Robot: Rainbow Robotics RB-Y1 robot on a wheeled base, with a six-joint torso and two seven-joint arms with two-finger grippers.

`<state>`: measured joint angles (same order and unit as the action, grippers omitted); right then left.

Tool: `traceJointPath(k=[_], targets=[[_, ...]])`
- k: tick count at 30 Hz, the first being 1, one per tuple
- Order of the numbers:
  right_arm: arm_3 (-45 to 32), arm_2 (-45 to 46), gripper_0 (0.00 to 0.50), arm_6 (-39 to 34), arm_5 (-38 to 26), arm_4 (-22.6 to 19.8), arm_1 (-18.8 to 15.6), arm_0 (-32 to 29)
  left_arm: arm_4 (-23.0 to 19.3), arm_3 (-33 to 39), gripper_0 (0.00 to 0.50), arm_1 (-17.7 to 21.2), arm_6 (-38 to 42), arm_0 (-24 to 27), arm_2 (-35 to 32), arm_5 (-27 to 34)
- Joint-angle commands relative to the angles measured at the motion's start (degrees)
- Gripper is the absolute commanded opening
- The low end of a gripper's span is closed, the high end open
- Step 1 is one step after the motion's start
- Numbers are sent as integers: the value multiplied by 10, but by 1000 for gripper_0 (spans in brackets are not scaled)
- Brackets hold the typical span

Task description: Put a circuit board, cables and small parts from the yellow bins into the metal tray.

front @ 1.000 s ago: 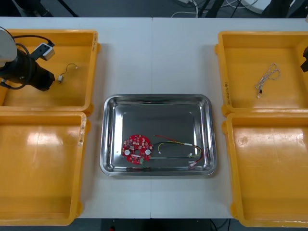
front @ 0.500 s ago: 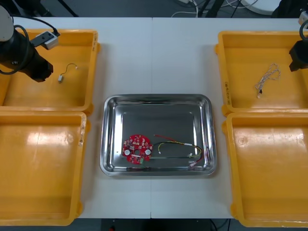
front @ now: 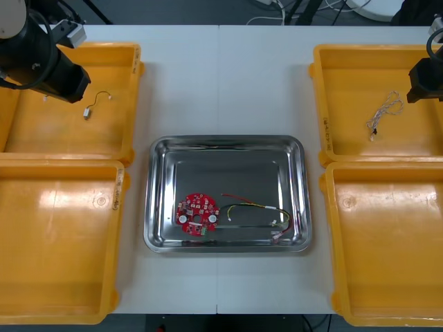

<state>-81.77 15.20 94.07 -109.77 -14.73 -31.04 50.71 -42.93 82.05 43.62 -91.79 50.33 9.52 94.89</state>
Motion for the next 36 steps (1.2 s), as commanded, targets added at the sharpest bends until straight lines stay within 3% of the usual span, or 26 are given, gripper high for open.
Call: traceJointPath(k=[1,11,15,25,36], targets=[[-5,19,500,-13,-2,11,10,27,9,56,0,-10,23,14,-11,28],[-5,40,500,-39,17,30,37,27,46,149,0,-60,160,14,42,52],[-5,40,500,-80,34,24,41,27,64,178,0,-84,216,14,71,60],[17,34,500,-92,88,26,42,27,107,202,0,-138,345,12,166,71],[117,32,500,-93,117,44,36,74,150,200,0,-163,471,-37,260,-8]])
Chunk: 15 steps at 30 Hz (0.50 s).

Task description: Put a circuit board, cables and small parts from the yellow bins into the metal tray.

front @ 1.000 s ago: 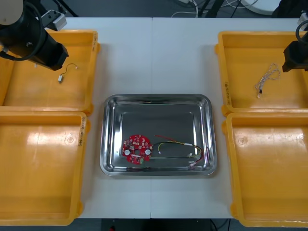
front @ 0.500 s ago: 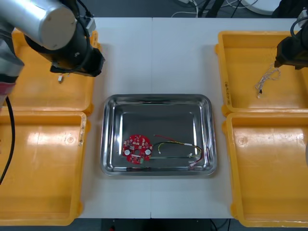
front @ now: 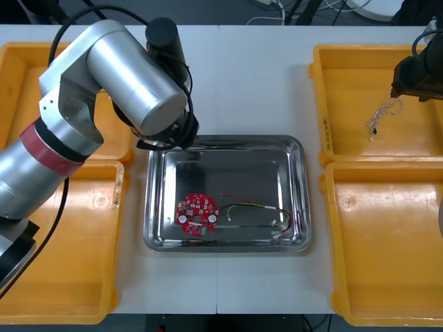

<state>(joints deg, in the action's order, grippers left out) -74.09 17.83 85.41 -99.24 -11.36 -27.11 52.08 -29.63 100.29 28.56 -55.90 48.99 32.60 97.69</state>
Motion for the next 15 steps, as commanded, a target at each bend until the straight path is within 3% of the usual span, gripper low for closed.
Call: traceJointPath(k=[1,15], targets=[[53,7,500,-8,14,13,-3,67,19,18,0,-12,121,-29,35,-48],[118,19,500,-38,59,26,-3,74,39,-44,0,-12,153,-57,96,-145]])
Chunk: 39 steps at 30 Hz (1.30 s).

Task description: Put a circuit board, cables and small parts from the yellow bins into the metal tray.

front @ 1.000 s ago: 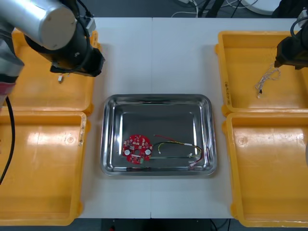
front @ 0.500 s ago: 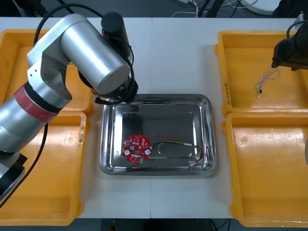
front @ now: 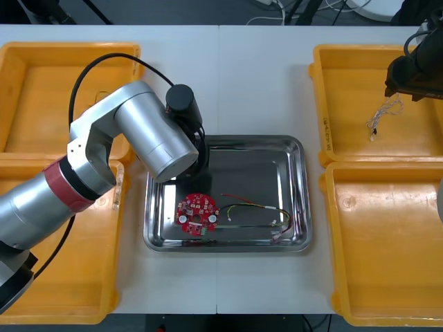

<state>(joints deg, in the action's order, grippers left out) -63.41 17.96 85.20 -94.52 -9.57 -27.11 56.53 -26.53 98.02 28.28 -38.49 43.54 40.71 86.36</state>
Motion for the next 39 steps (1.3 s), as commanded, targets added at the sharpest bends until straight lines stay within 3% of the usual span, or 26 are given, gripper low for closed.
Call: traceJointPath(k=[1,17,18,19,20,23,39], targets=[[17,18,500,-47,16,8,-3,31,8,-27,0,-10,-19,-2,19,-39],[93,1,500,-197,80,-1,4,34,7,-34,14,-10,-4,-8,29,-48],[96,1,500,-201,83,-1,4,35,7,-34,48,-10,-4,-8,29,-48],[106,1,500,-210,90,-3,4,36,6,-32,178,-10,-2,-8,29,-48],[113,1,500,-216,96,-3,4,39,6,-30,231,-10,0,-8,29,-49],[143,1,500,-224,125,-4,4,46,5,-24,500,-10,4,-8,29,-48],[191,8,500,-258,200,-12,3,51,-12,11,500,-9,6,-8,-2,-22]])
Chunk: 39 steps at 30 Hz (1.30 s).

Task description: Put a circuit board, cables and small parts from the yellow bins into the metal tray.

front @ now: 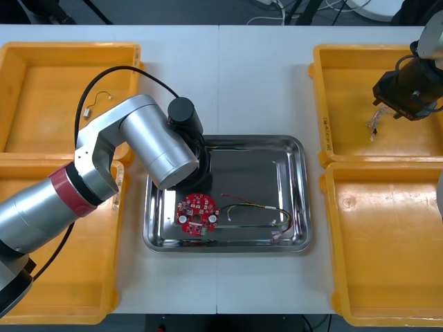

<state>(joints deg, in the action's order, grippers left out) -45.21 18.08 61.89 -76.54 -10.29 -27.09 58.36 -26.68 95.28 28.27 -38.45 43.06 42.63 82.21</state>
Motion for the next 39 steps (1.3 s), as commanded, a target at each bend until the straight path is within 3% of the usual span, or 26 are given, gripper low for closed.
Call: traceJointPath(k=[1,13,22,29,39], targets=[[14,6,500,-26,25,-3,3,33,-14,47,500,-8,4,-3,-27,30],[34,-1,500,-39,39,-25,4,32,-60,129,500,15,-58,-2,-119,142],[35,-7,500,-42,39,-32,5,27,-111,134,500,39,-132,19,-207,198],[72,-10,500,-37,79,-33,5,26,-144,101,500,66,-213,36,-270,225],[75,-17,500,-36,81,-38,6,25,-142,9,500,92,-319,68,-313,226]])
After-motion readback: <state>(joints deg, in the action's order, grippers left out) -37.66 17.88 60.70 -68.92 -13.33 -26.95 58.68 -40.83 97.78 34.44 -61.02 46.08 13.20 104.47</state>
